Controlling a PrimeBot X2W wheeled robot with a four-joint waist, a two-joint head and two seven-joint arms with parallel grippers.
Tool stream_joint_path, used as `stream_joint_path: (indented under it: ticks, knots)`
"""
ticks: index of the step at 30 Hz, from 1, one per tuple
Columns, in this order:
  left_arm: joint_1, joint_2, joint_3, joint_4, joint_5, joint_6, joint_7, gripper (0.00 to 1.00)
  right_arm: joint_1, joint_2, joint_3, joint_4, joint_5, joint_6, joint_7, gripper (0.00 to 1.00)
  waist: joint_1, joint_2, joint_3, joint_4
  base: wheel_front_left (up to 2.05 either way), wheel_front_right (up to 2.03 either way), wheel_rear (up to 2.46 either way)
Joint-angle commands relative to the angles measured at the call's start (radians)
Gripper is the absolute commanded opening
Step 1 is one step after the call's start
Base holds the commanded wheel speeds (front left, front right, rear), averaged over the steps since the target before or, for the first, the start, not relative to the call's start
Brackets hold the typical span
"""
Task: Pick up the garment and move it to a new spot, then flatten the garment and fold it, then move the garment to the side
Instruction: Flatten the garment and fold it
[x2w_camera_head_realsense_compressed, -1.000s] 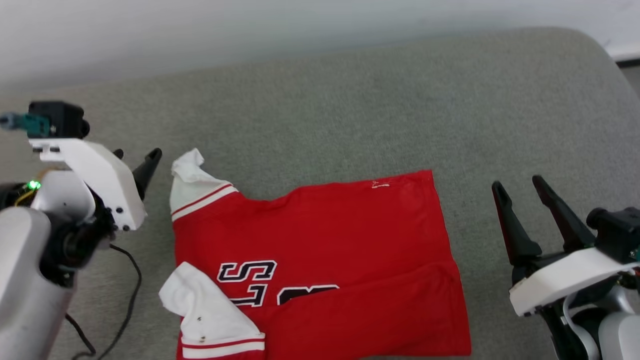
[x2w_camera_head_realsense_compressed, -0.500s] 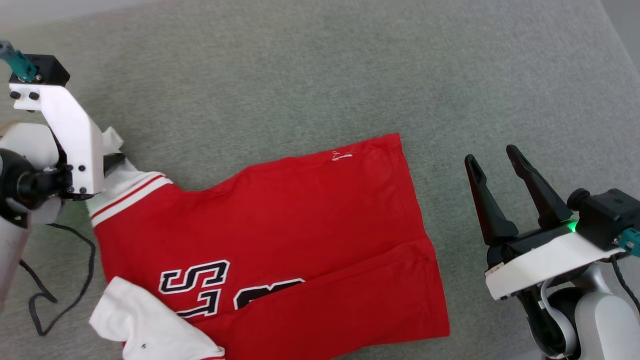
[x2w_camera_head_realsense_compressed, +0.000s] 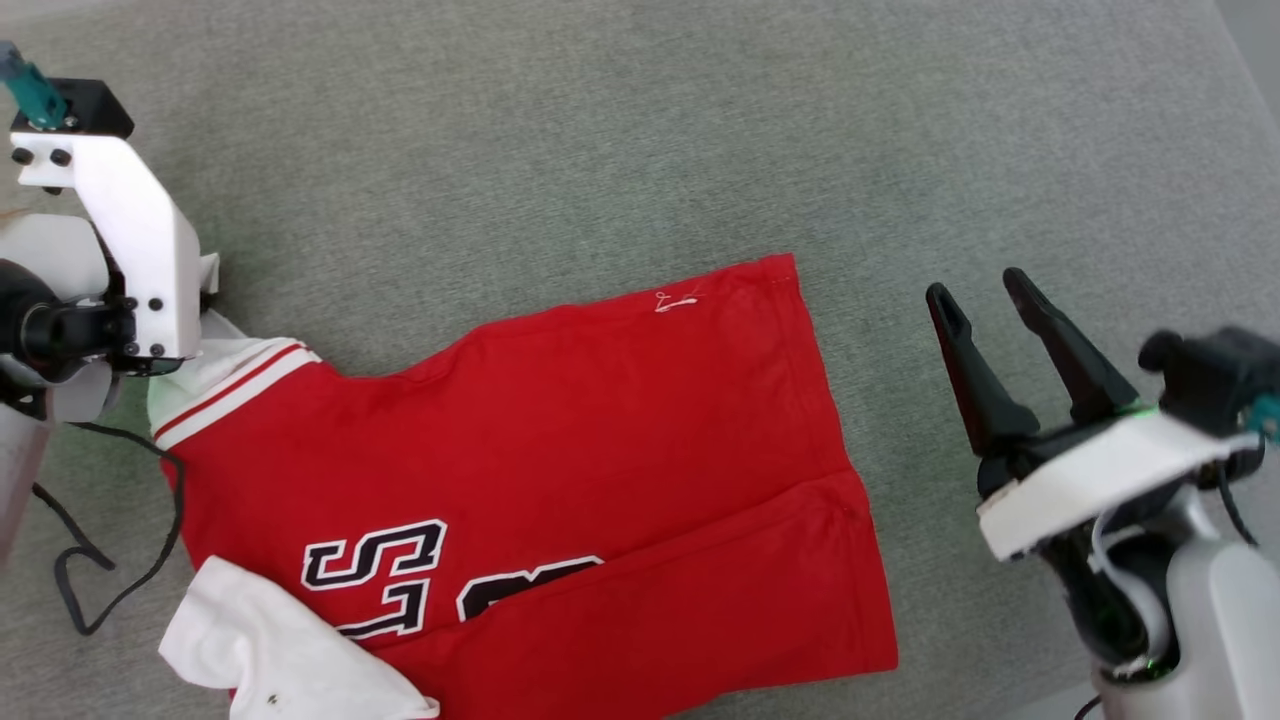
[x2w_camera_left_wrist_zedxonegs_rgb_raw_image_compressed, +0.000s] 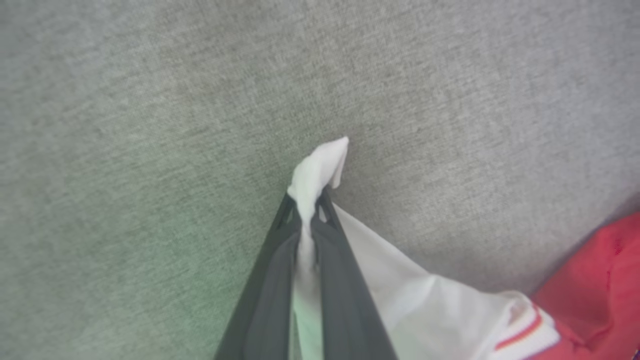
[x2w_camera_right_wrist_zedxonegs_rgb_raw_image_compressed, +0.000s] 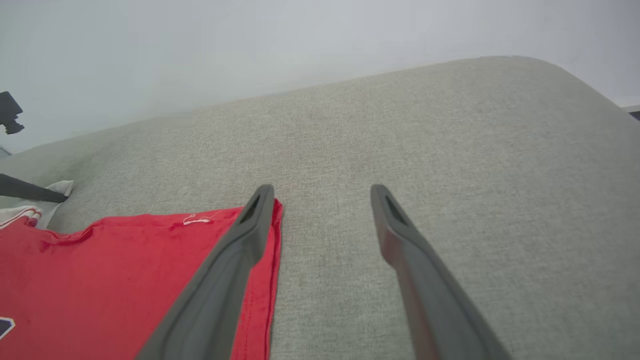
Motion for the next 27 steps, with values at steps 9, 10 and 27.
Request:
stream_joint_path:
  ticks: [9, 10, 27]
  knots:
    - [-0.071, -0.095, -0.022, 0.010, 0.009, -0.042, -0.085, 0.00, -0.199, -0.100, -0.003, 0.162, 0.147, 0.000, 0.439, 1.00, 0.0000, 0.0000, -0.006, 0.114, 0.00, 0.00, 0.00]
    - [-0.088, -0.102, -0.021, 0.005, 0.014, -0.049, -0.096, 0.00, -0.219, -0.108, -0.001, 0.168, 0.153, 0.000, 0.479, 1.00, 0.0000, 0.0000, -0.003, 0.129, 0.00, 0.00, 0.00]
    - [-0.149, -0.186, -0.037, -0.022, 0.008, -0.106, -0.182, 0.00, -0.338, -0.104, 0.106, 0.408, 0.175, 0.000, 0.849, 0.02, 0.0000, 0.0000, 0.031, 0.256, 0.00, 0.00, 0.00]
